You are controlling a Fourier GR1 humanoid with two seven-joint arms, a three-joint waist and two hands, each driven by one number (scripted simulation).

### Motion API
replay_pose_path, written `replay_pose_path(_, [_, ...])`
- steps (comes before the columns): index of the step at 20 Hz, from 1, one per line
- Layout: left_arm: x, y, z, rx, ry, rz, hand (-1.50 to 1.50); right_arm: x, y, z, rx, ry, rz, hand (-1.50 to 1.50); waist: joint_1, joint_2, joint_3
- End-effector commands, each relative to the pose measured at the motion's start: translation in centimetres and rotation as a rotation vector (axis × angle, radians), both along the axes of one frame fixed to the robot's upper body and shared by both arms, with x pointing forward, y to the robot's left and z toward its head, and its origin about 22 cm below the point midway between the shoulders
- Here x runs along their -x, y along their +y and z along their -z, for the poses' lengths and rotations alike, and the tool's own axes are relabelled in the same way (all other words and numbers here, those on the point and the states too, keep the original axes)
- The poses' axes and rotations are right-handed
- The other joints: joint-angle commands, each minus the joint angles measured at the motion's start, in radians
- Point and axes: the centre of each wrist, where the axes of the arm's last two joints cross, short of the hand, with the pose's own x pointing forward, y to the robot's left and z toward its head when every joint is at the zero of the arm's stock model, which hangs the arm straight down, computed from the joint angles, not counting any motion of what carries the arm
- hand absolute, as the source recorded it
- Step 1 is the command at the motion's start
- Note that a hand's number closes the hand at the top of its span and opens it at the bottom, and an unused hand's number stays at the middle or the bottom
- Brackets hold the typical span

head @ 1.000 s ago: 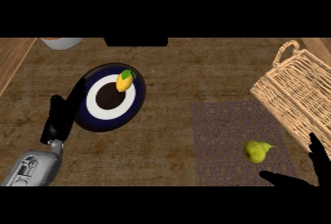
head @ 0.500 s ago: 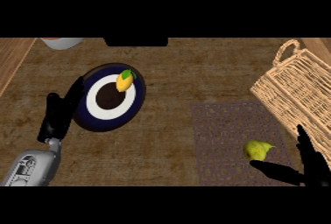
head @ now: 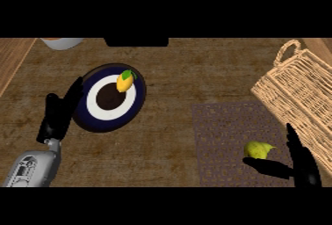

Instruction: Pick the pear from the placemat and place it in the basket

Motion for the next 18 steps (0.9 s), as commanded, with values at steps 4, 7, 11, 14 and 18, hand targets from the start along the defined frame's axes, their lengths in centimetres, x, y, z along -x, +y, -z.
replay_pose_path(4, [-0.3,0.5,0.6,-0.006,-0.003,0.000,0.00,-1.2,1.5,1.1,-0.009,0.015,-0.016,-1.50,0.000,0.000,0.000])
replay_pose_path(7, [-0.1,0.0,0.0,-0.026,-0.012,0.007,0.00,-1.8,1.0,2.4,-0.011,-0.005,0.011,-1.50,0.001,0.000,0.000])
replay_pose_path(11, [-0.5,-1.7,-0.4,0.008,-0.007,0.022,0.00,-1.4,0.2,3.6,-0.003,0.024,-0.014,-1.50,0.000,0.000,0.000])
replay_pose_path(14, [-1.4,-0.4,-1.6,0.008,0.000,0.004,0.00,-0.7,1.1,3.7,0.063,-0.004,-0.054,1.50,-0.001,0.000,0.000])
replay_pose_path(18, [-0.3,-0.6,-0.2,-0.005,-0.011,-0.012,0.00,-0.9,1.9,4.2,0.173,0.021,-0.078,1.50,0.001,0.000,0.000])
